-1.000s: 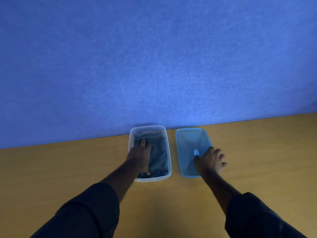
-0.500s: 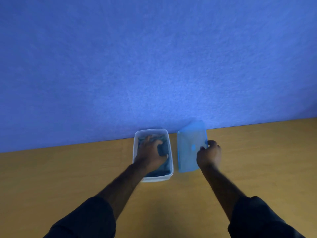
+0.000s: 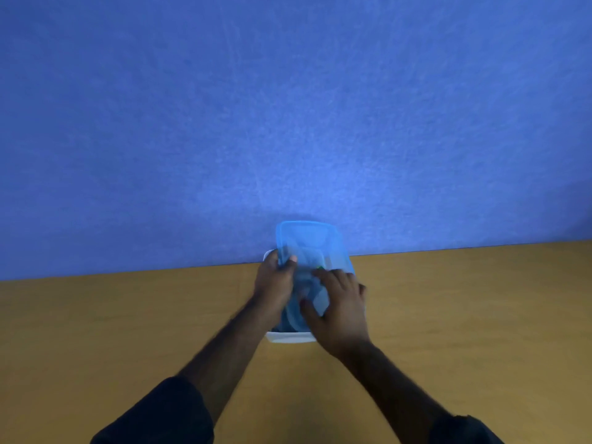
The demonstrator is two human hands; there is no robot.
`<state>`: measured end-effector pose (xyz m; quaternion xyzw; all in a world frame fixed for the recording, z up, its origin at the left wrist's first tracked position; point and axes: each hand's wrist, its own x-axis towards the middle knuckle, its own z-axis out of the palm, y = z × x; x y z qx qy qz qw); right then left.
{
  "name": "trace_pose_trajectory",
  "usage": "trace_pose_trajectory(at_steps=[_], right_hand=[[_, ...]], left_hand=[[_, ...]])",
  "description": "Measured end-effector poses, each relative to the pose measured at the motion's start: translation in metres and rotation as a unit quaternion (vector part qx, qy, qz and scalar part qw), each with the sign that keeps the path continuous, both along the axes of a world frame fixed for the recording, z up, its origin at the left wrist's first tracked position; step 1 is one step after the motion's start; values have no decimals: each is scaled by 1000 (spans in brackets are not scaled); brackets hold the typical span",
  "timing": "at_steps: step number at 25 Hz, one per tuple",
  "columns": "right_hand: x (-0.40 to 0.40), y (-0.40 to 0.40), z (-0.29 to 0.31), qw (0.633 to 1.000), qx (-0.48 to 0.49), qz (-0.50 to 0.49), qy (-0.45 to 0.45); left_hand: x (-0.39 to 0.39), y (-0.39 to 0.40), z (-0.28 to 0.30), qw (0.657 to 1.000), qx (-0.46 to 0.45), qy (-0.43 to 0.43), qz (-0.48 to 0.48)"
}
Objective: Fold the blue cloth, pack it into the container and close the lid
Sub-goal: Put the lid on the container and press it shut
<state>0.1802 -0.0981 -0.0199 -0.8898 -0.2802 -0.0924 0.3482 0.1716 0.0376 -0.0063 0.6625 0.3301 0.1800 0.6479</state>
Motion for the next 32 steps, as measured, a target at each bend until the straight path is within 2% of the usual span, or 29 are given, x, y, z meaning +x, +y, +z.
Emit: trace_pose_trajectory(at_steps=[1,3,5,6,10,13,18,22,26,32], right_hand=[[7,0,-3,998,14,-50,27],[20,4,-9,982,63,-104,147],[24,13,-15,947,158,-69,273],[23,17,-20,938,171,-56,295],[16,28,-45,964,56,-80,248],[15,38,-54,971,9,-102,214],[20,43,-63,968,37,-119,220],[26,38,-70,972,-26,-120,201],[30,35,-74,974,-12,-94,207],[42,40,-75,975,-6,-73,208]], left_hand=[[-5,10,-4,1000,4,-1,1],[-14,26,-14,1000,-15,-16,10],[-23,34,-22,998,-53,-27,29],[-26,37,-28,998,-54,-27,35],[-27,45,-54,999,24,12,33],[-17,51,-70,994,13,51,96],[-5,56,-77,993,79,57,62],[-5,62,-83,990,113,72,50],[-4,64,-92,980,165,104,43],[4,62,-105,972,116,199,54]])
